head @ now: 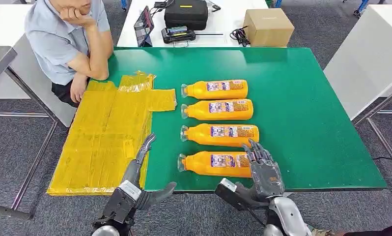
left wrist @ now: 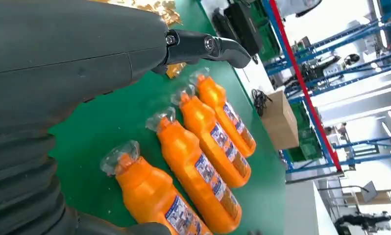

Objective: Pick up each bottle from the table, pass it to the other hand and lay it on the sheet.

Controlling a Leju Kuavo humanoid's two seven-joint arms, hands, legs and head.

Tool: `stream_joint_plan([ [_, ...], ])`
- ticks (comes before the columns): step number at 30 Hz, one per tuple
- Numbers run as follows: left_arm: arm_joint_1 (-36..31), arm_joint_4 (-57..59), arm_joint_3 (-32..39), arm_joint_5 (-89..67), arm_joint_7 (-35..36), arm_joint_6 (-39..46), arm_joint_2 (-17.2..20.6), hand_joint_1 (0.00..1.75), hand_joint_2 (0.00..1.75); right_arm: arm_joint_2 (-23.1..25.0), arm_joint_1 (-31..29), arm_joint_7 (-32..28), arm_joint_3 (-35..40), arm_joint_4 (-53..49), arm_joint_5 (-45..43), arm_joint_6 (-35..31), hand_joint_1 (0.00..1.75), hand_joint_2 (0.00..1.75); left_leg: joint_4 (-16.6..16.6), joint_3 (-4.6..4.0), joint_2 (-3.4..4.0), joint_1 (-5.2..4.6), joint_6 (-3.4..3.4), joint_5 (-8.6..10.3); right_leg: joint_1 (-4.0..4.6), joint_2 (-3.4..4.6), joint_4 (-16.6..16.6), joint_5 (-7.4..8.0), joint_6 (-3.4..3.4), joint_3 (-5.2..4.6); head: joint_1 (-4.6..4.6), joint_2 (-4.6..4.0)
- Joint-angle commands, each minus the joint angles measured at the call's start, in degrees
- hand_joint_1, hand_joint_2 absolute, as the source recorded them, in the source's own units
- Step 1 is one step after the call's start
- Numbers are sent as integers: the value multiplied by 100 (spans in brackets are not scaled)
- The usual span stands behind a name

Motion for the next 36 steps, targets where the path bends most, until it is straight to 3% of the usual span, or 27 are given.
stream_joint_plan([
  [1,-318,449,-342,-3,8,-66,-57,0,175,-418,-657,45,284,1118,-85,192,0,175,-4,22,6,8,-9,-6,9,2,-11,-2,-12,25,0,0],
  [6,-330,466,-355,-4,11,-72,-50,0,175,-428,-699,41,310,1173,-110,233,0,175,-4,13,5,6,-6,-2,6,3,-10,2,-7,15,0,0],
  [9,-445,717,-673,168,-5,-41,81,0,175,-806,-1138,119,786,1791,-479,649,0,175,-3,18,5,6,-8,-4,7,2,-8,-1,-10,19,0,0],
  [36,-752,803,-746,173,53,-114,60,0,175,-1204,-1879,169,1321,2468,-713,868,0,175,4,22,6,7,-11,-8,10,2,-3,-4,-13,27,0,0],
])
